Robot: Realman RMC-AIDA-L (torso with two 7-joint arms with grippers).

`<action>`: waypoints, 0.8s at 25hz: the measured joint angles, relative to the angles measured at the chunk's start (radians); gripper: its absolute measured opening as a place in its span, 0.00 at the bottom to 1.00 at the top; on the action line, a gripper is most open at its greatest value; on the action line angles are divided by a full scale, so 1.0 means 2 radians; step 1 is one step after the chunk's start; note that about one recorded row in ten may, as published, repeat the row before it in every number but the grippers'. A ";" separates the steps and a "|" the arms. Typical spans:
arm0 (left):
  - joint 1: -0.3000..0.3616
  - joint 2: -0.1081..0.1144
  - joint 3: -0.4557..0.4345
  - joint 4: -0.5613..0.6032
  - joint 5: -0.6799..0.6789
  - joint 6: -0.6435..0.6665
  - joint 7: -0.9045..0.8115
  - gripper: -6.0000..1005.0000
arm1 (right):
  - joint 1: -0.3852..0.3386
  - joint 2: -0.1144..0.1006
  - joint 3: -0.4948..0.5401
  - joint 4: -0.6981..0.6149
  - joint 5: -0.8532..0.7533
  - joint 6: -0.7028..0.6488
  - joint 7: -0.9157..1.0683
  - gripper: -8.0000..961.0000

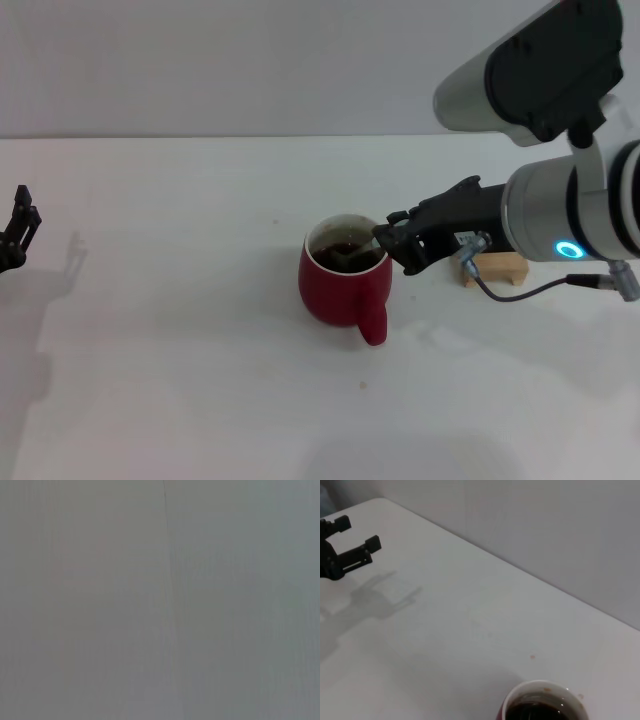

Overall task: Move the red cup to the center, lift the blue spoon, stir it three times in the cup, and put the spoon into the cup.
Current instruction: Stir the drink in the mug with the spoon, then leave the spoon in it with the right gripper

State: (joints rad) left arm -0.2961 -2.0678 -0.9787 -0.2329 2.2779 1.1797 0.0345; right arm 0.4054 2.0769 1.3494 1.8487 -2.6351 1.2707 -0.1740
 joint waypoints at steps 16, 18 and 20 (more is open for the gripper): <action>0.000 0.001 0.000 0.000 0.000 0.001 -0.001 0.84 | 0.052 0.001 -0.015 -0.088 0.003 -0.043 -0.001 0.18; 0.000 0.001 0.000 0.000 0.000 0.002 -0.001 0.84 | 0.058 0.001 -0.015 -0.100 0.004 -0.050 -0.002 0.18; 0.000 0.001 0.000 0.001 0.000 0.002 -0.001 0.84 | 0.064 0.001 -0.015 -0.110 0.004 -0.055 -0.002 0.18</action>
State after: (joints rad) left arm -0.2960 -2.0663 -0.9786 -0.2317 2.2779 1.1829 0.0326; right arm 0.5327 2.0786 1.3190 1.6293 -2.6278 1.1605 -0.1788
